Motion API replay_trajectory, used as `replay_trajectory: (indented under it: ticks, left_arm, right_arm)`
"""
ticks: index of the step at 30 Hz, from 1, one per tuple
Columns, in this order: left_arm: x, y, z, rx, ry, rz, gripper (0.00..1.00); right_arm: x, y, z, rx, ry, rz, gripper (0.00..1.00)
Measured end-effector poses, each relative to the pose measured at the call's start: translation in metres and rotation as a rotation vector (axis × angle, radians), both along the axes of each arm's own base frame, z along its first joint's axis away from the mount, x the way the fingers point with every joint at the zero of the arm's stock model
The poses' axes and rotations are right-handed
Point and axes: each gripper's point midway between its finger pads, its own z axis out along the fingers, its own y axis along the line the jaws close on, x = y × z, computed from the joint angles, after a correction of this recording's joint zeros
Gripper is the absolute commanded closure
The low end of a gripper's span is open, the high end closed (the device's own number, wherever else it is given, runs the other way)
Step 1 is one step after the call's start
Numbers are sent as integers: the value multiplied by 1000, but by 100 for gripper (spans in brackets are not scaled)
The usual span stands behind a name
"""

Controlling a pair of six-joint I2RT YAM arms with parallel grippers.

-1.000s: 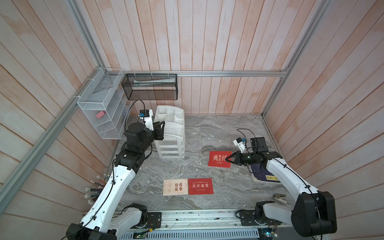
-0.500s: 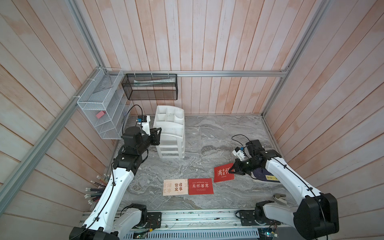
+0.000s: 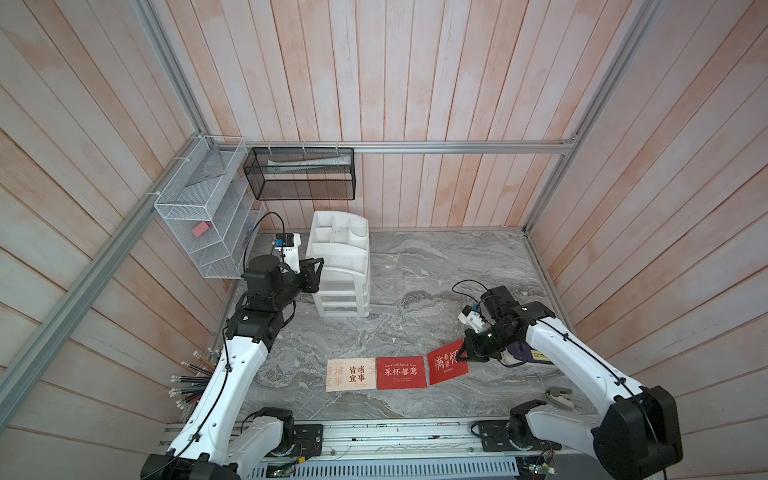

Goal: Take the postcards out of the drawer
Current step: Place the postcard at the center of the board.

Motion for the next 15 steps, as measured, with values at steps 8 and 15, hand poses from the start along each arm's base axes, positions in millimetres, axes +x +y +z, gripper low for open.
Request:
replay_trajectory:
  ticks: [8, 15]
  left_arm:
    - [0, 0, 0, -1, -1, -2, 67]
    - [0, 0, 1, -3, -1, -7, 67]
  right_arm:
    - [-5, -6, -9, -33, 21, -19, 93]
    - [-4, -10, -10, -59, 13, -37, 84]
